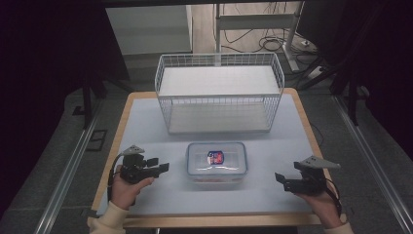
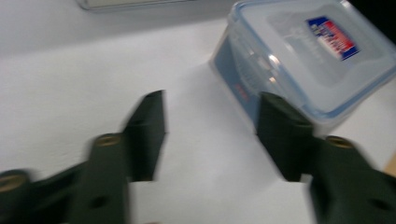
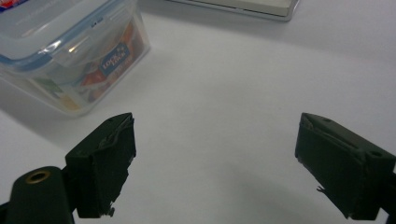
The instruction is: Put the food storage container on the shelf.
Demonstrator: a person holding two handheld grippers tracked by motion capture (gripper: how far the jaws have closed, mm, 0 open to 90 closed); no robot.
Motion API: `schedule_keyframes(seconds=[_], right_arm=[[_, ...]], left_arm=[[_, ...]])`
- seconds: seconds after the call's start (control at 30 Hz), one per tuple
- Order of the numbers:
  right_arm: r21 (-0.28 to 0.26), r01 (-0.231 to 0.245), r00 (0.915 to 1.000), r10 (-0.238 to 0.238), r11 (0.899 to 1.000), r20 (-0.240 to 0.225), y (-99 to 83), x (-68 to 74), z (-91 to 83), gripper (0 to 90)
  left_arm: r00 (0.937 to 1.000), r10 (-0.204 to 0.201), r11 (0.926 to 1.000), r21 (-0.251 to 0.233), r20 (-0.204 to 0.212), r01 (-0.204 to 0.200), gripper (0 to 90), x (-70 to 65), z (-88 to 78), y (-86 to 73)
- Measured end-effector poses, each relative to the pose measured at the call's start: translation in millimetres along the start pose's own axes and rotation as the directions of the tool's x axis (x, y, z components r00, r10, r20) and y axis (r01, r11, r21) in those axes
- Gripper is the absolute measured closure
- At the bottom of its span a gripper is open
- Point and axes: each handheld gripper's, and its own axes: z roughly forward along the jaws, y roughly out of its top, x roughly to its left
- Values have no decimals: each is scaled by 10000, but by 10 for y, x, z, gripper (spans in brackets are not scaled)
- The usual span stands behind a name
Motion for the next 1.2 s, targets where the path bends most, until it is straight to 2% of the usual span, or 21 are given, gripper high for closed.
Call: schedule_keyframes(seconds=[0.13, 0.23, 0.3, 0.33, 0.43, 0.5, 0.53, 0.57, 0.7, 0.77, 0.83, 0.93, 1.1, 1.17, 1.2], right_arm=[[-76, 153, 9999, -152, 9999, 42, -3, 55, 12, 131], [12, 82, 9999, -82, 10000, -146, 4, 75, 21, 146], [66, 110, 9997, -109, 9999, -200, 6, 81, 24, 149], [62, 105, 9997, -104, 9999, -234, 7, 83, 26, 151], [78, 176, 9996, -174, 9998, -237, 13, 98, 31, 152], [109, 254, 9994, -251, 9996, -218, 15, 110, 36, 153], [129, 283, 9994, -281, 9995, -200, 15, 114, 38, 153], [144, 315, 9994, -313, 9994, -175, 14, 117, 43, 154], [216, 374, 9993, -372, 9991, -101, 13, 119, 46, 156], [242, 345, 9994, -343, 9991, -73, 11, 118, 50, 158], [287, 384, 9993, -382, 9989, -52, 8, 123, 56, 158], [319, 470, 9989, -469, 9984, -24, 9, 136, 55, 159], [364, 519, 9986, -522, 9980, 75, 5, 125, 55, 161], [378, 490, 9987, -494, 9981, 116, 5, 120, 52, 161], [377, 489, 9987, -495, 9981, 132, 5, 118, 50, 162]], left_arm=[[9972, -345, 9994, 68, 670, 341, 244, 7, 44, 21], [9924, -634, 9979, 215, 1054, 614, 191, 2, 111, 47], [9871, -856, 9961, 310, 1356, 821, 169, 2, 170, 69], [9797, -1116, 9935, 395, 1662, 1065, 162, -2, 221, 88], [9694, -1497, 9883, 595, 1945, 1406, 128, -4, 308, 125], [9593, -1777, 9836, 697, 2194, 1662, 117, -3, 393, 167], [9593, -1777, 9836, 697, 2194, 1662, 116, -3, 393, 167], [9495, -1958, 9802, 768, 2454, 1823, 116, -13, 467, 209], [9379, -2152, 9756, 1029, 2720, 1940, 118, -41, 587, 244], [9292, -2359, 9701, 1257, 2845, 2078, 127, -37, 655, 251], [9260, -2429, 9678, 1368, 2888, 2112, 141, -42, 696, 249], [9313, -2405, 9651, 1704, 2737, 1991, 154, -60, 756, 248], [9236, -2546, 9590, 1974, 2866, 2031, 172, -80, 866, 237], [9133, -2616, 9572, 2057, 3121, 2038, 192, -91, 893, 237], [9168, -2530, 9593, 2029, 3089, 1964, 206, -105, 897, 241]])
